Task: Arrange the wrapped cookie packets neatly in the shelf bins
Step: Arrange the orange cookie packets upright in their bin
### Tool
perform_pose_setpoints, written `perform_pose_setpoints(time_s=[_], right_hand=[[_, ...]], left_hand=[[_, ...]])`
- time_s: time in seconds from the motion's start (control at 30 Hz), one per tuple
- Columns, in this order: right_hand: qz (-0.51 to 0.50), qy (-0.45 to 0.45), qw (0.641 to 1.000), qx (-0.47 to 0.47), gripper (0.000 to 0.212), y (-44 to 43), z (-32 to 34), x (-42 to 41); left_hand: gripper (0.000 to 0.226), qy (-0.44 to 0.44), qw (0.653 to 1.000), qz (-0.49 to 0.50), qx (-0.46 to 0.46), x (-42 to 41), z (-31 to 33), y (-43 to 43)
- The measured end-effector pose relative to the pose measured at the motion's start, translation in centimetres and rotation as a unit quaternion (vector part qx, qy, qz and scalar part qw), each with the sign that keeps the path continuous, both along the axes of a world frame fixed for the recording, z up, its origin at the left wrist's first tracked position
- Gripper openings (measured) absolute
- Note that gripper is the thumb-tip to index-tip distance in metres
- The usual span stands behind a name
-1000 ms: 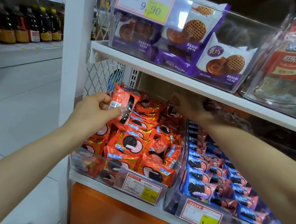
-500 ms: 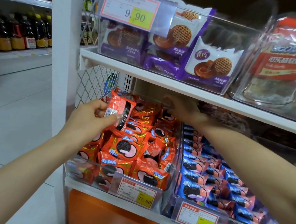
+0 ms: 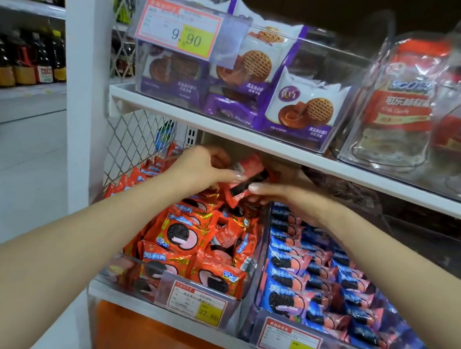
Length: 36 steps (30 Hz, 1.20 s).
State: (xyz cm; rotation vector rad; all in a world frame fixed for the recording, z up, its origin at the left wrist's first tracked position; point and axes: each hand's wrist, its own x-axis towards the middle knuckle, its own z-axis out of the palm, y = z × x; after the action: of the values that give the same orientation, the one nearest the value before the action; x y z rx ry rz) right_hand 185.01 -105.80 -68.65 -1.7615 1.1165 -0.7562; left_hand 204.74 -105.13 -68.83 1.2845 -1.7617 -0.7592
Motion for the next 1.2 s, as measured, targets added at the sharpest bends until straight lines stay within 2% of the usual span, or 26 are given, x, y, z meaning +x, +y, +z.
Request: perform_pose_setpoints(time_s=[0.07,0.13,0.23,0.3,0.33,0.37,0.43,0.5,0.57,0.67,0.73,0.8,0.93,0.97,1.07,1.13,1.2], right_hand=[[-0.048,-0.028,0.998,-0.017,0.039,-0.8,-0.1,-1.2],[-0.075,-0.061,0.995,-0.004,0.027,-1.4,-0.1,-2.3],[-0.075,-0.168,0.982,0.039,0.022,-2.0,-0.4,-3.6],[-0.079,-0.169,0.982,0.026,0.014,-2.4,-0.9,-3.8],[-0.090,-0.129,0.988,0.002,0.007,-2.5,-1.1,-3.9],[-0.108,-0.081,0.990,-0.029,0.003,-2.4,-1.2,-3.9],[-0.138,-0.020,0.987,-0.083,0.016,-2.5,-1.4,-3.9],[-0.149,-0.025,0.985,-0.088,0.027,-2.6,-1.5,-3.9],[-0.154,-0.029,0.984,-0.084,0.029,-2.9,-1.4,-3.7],[-0.166,-0.037,0.983,-0.073,0.022,-3.9,-1.2,-3.0],[-0.162,-0.059,0.983,-0.058,0.014,-4.4,-0.9,-2.2],[-0.162,-0.085,0.982,-0.041,0.016,-4.8,-0.7,-1.5],[-0.185,-0.071,0.980,-0.027,0.041,-5.6,-0.9,-0.8],[-0.186,-0.059,0.980,-0.025,0.040,-5.7,-0.9,-0.8],[-0.166,-0.056,0.984,-0.010,0.018,-5.8,-0.8,-1.0],[-0.166,-0.074,0.983,-0.010,0.014,-6.0,-0.9,-1.2],[-0.163,-0.076,0.984,-0.011,0.013,-5.9,-0.9,-1.1]], left_hand=[[0.039,-0.059,0.997,0.034,-0.040,-0.2,0.0,-0.2],[0.037,-0.112,0.988,0.069,-0.081,0.3,-0.2,-0.3],[0.033,-0.246,0.959,0.071,-0.119,1.1,-1.3,-0.8],[0.041,-0.322,0.933,0.085,-0.138,1.6,-1.9,-1.7],[0.046,-0.342,0.926,0.092,-0.131,1.9,-1.9,-2.2],[0.052,-0.348,0.927,0.092,-0.109,2.3,-1.8,-2.6],[0.054,-0.336,0.937,0.067,-0.062,3.0,-1.6,-3.3],[0.050,-0.320,0.945,0.041,-0.049,3.5,-1.3,-3.6],[0.052,-0.321,0.945,0.042,-0.055,4.0,-1.2,-3.8],[0.070,-0.321,0.947,0.030,-0.017,4.8,-1.5,-4.1],[0.065,-0.314,0.949,0.035,-0.014,5.2,-1.7,-4.2],[0.062,-0.307,0.949,0.060,-0.027,5.4,-1.8,-4.3],[0.061,-0.268,0.960,0.077,-0.026,5.7,-2.0,-4.1],[0.057,-0.260,0.961,0.084,-0.030,6.0,-2.1,-4.1],[0.043,-0.247,0.960,0.116,-0.069,6.9,-2.8,-4.0],[0.035,-0.233,0.958,0.137,-0.094,7.3,-3.0,-3.9],[0.038,-0.245,0.954,0.146,-0.097,7.5,-3.0,-3.9]])
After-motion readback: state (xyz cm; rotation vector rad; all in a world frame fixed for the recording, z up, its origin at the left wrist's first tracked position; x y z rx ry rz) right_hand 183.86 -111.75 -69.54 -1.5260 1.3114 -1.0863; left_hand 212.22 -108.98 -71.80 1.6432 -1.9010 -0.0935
